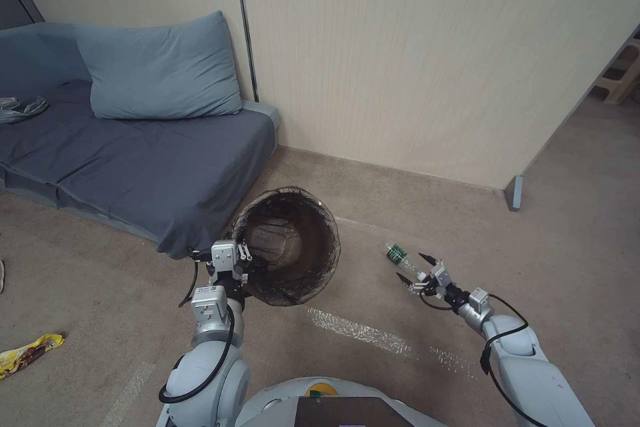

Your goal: Pick up the trash bin, then pick up the garbage from the floor and place it into the trash bin.

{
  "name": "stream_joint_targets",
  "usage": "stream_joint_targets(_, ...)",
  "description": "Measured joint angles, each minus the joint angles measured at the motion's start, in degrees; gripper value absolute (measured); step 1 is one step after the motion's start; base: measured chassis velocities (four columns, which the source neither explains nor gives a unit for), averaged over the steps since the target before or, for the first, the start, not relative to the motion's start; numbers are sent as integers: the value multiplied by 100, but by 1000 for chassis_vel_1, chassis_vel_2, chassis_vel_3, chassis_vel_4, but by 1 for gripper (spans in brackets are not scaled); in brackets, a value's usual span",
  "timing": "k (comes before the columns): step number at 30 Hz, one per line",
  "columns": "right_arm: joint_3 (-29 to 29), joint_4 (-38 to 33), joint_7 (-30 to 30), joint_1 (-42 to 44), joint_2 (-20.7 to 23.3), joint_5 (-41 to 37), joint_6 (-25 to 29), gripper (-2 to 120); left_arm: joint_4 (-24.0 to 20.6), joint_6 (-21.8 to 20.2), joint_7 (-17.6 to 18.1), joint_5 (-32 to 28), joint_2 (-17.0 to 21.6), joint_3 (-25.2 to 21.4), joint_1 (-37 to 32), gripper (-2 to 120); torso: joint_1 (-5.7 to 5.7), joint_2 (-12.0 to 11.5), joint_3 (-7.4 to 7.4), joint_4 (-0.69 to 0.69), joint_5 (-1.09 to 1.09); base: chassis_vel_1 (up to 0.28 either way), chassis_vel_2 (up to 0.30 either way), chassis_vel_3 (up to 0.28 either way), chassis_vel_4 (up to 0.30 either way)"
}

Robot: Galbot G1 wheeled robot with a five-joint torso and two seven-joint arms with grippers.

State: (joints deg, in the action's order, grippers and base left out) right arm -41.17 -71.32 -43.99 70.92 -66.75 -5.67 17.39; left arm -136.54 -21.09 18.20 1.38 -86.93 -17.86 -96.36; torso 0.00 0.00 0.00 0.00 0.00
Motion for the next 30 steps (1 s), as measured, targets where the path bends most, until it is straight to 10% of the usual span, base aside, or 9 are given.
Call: stream_joint_targets(30,222,700,1370,-368,-281,352,-269,100,31,4,-2,77,-9,28,-20,3,0,0,0,0,0,0,0,0,0)
